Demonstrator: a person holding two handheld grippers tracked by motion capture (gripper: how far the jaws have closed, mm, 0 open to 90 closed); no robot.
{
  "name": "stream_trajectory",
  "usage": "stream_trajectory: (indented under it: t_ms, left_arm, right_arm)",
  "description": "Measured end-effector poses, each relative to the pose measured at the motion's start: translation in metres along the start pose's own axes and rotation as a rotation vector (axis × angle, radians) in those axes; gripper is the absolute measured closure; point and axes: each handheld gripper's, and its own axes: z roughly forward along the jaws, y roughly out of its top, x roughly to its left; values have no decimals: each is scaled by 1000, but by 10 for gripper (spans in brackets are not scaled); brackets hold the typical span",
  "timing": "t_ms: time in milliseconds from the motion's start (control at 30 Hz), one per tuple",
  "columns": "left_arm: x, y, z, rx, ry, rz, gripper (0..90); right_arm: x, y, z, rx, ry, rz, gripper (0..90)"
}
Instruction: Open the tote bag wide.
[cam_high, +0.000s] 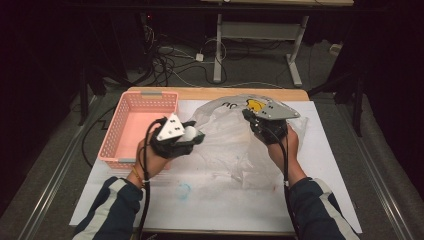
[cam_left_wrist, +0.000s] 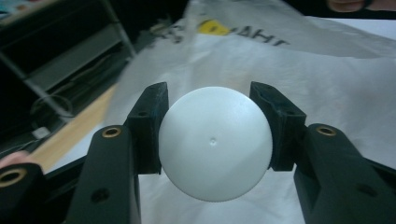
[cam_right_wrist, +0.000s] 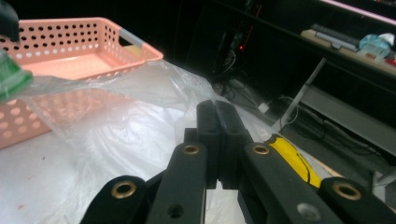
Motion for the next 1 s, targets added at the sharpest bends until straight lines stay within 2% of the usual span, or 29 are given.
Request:
stream_trajectory:
  t_ms: [100, 167, 267, 367, 433, 500, 533, 700, 767, 800, 833, 867, 967, 1000]
  left_arm:
    - [-16, 0, 25, 42, -31, 39, 479]
    - [-24, -2, 42, 58, -51, 37, 479]
    - [-35, -9, 71, 79, -59, 31, 478]
    - [-45, -14, 100, 115, -80, 43, 478]
    - [-49, -16, 115, 137, -67, 60, 478]
    - [-48, -17, 126, 146, -70, 35, 478]
    - [-48, -17, 130, 149, -56, 33, 477]
    - [-45, -20, 147, 186, -18, 21, 475]
    - [-45, -21, 149, 183, -23, 3, 472]
    - [-45, -20, 148, 183, -11, 10, 467]
    - [-46, -20, 147, 181, 4, 6, 426]
    - [-46, -18, 145, 175, 14, 4, 332]
    - [-50, -14, 137, 164, 33, 12, 290]
    - [-53, -13, 133, 153, 37, 25, 259]
  right_arm:
    - [0, -5, 0, 8, 3, 1, 900]
    - [0, -9, -1, 12, 7, 7, 900]
    - [0, -12, -3, 13, 16, 16, 900]
    - [0, -15, -5, 6, 30, 27, 900]
    - [0, -17, -6, 14, 35, 29, 900]
    - [0, -20, -6, 20, 38, 26, 900]
    - [-1, -21, -6, 22, 42, 35, 900]
    - [0, -25, -6, 35, 49, 34, 900]
    - [1, -25, -5, 41, 51, 33, 900]
    - [1, -26, -4, 43, 52, 33, 900]
    - [2, -26, -4, 45, 53, 35, 900]
    - [2, -27, -3, 47, 55, 33, 900]
    - [3, -27, -3, 48, 54, 36, 900]
    - [3, -27, -3, 47, 51, 37, 900]
